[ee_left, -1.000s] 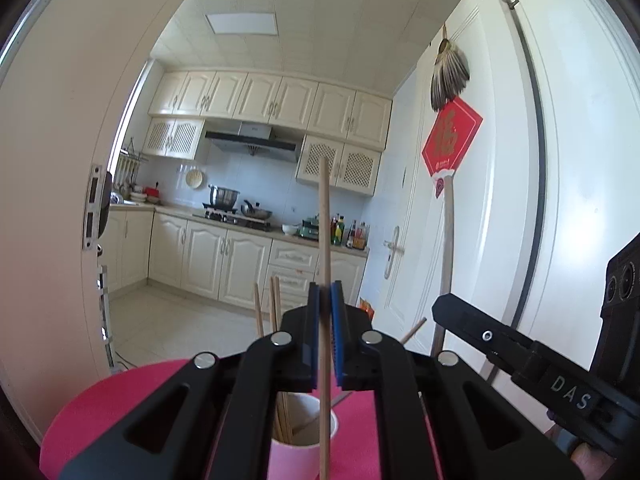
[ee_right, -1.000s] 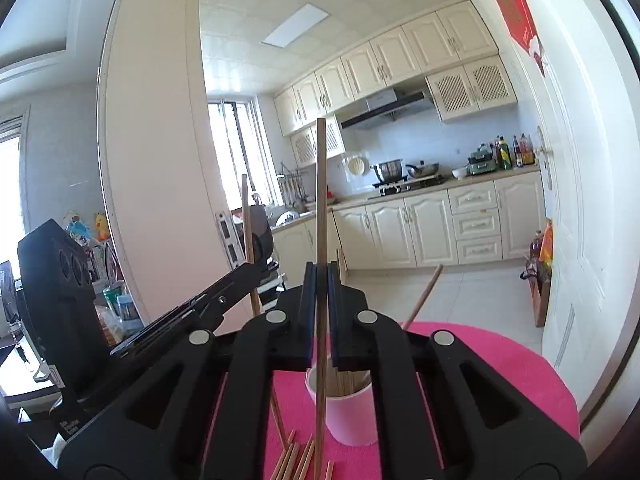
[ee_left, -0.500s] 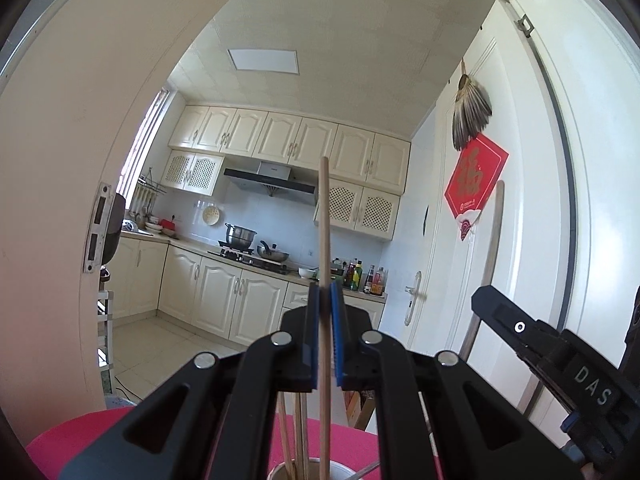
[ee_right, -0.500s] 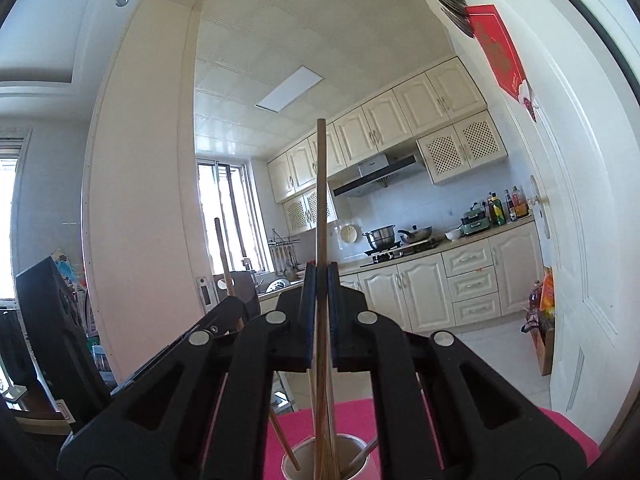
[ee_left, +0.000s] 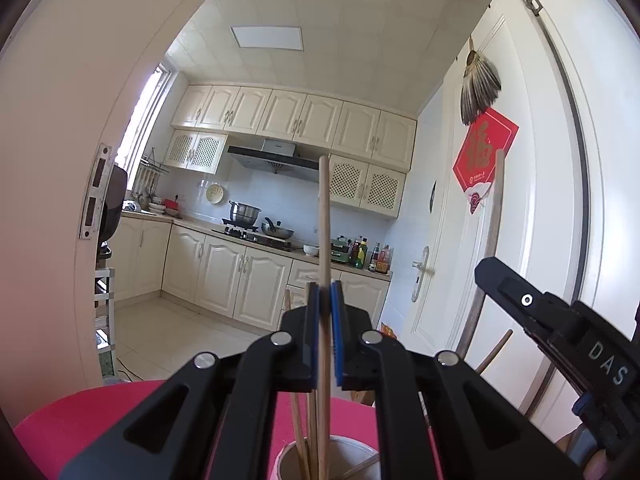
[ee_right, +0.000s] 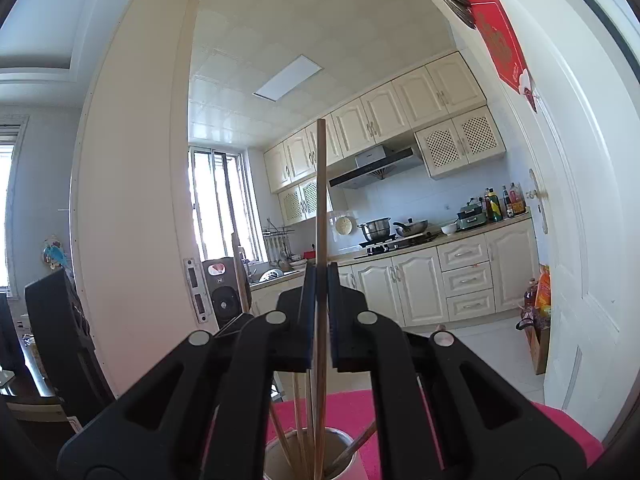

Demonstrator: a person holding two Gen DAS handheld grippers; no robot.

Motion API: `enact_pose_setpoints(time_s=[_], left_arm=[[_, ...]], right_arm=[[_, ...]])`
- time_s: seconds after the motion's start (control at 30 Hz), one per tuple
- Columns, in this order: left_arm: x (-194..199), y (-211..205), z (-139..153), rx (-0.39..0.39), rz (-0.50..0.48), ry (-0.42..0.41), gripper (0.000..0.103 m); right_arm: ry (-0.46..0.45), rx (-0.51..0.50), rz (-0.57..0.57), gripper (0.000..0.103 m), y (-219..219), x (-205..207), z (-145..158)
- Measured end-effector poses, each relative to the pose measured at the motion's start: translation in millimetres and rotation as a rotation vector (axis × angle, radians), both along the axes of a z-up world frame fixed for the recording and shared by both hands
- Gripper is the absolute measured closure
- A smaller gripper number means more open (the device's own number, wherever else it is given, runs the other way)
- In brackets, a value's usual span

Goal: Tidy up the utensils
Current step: 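Open the left tool over the cup while the right tool releases its chopstick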

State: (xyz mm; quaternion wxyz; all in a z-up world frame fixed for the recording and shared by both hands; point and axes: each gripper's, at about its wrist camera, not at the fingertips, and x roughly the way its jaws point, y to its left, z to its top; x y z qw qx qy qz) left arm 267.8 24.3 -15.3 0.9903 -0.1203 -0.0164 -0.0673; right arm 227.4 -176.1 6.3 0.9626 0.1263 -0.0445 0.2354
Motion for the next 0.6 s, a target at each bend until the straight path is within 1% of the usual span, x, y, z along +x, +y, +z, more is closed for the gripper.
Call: enact_pose_setpoints(time_s=[0.17, 0.2, 0.27, 0.33, 0.4, 0.5, 0.57, 0.6], left_arm=[[5.2, 5.8, -4.0, -0.01, 0.003, 0.031, 0.095], [5.8, 6.2, -4.8, -0.008, 0.002, 0.034, 0.093], [6.1, 4.7, -6.3, 0.006, 0.002, 0.039, 0.083], [5.6, 2.5, -7.8, 0.021, 0.002, 0.038, 0.083], [5.9, 1.0, -9.3, 0.033, 0.004, 0.046, 0.08], [7.2, 2.8, -10.2, 0.029, 0.004, 0.057, 0.076], [8.1, 5.1, -11.5, 0.023, 0.006, 0.067, 0.071], [9.2, 6.9, -12.6, 0.017, 0.003, 0.076, 0.07]], right_arm=[[0.002, -0.027, -0.005, 0.097, 4.5, 0.5, -3.3], [0.005, -0.034, -0.008, 0.097, 5.6, 0.7, -4.4], [0.008, -0.041, -0.011, 0.097, 6.6, 1.4, -5.4], [0.017, -0.044, -0.012, 0.097, 6.9, 2.8, -7.6], [0.025, -0.047, -0.018, 0.097, 7.1, 4.6, -9.0], [0.034, -0.048, -0.02, 0.097, 7.1, 6.3, -10.3], [0.036, -0.048, -0.018, 0.097, 7.2, 5.9, -11.6], [0.035, -0.049, -0.02, 0.097, 7.5, 5.9, -11.9]])
